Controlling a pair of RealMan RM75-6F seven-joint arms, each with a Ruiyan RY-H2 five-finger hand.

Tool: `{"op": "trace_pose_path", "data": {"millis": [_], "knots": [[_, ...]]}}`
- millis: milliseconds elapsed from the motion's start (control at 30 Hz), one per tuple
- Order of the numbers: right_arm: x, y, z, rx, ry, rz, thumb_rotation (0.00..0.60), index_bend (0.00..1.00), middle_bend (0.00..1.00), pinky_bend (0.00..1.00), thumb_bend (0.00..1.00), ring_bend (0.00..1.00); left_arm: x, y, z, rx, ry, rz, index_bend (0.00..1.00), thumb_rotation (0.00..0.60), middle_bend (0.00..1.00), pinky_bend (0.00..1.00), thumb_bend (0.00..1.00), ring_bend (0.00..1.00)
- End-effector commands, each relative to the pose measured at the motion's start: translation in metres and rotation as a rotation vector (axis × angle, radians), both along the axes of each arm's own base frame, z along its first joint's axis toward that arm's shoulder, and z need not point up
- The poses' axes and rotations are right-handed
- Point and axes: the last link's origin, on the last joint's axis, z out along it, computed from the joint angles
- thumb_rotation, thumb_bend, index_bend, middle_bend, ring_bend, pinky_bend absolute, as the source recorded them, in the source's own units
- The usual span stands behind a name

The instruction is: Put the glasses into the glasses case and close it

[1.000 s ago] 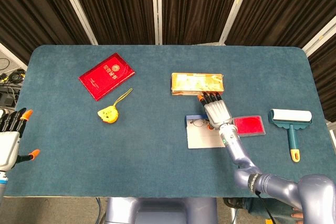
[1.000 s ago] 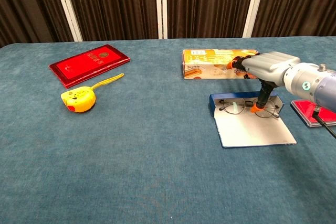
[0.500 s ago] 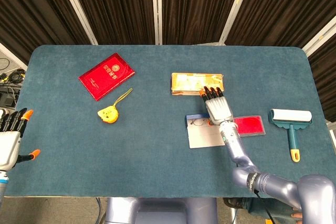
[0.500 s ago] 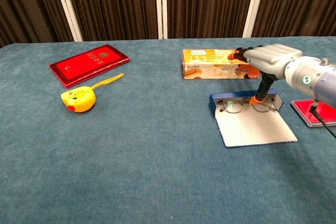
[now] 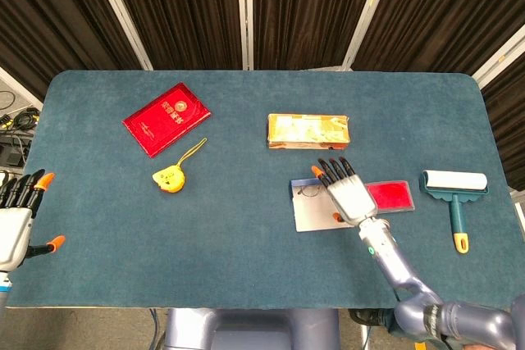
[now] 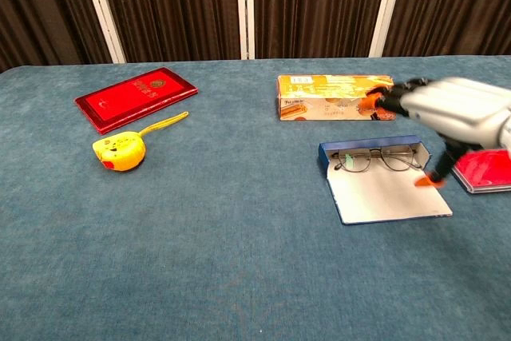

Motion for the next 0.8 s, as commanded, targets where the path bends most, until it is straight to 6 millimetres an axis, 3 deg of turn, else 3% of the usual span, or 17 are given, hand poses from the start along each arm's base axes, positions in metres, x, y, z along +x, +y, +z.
{"op": "trace_pose_path", "data": {"millis": [33, 433, 800], "knots": [[-0.009, 0.012, 0.000, 0.027, 0.013, 0.004, 0.600, 0.11, 0.00, 0.00, 0.00, 0.00, 0.002, -0.002, 0.000, -0.004, -0.004, -0.007, 0.00, 0.600, 0.00, 0.00, 0.00, 0.00], [0.006, 0.018, -0.023, 0.081, 0.036, 0.045, 0.600, 0.20, 0.00, 0.00, 0.07, 0.00, 0.002, -0.003, 0.000, -0.005, -0.003, -0.010, 0.00, 0.600, 0.00, 0.00, 0.00, 0.00], [0.002, 0.011, -0.034, 0.078, 0.067, 0.056, 0.600, 0.22, 0.00, 0.00, 0.08, 0.00, 0.000, -0.003, 0.001, 0.000, -0.005, -0.001, 0.00, 0.600, 0.00, 0.00, 0.00, 0.00]]}}
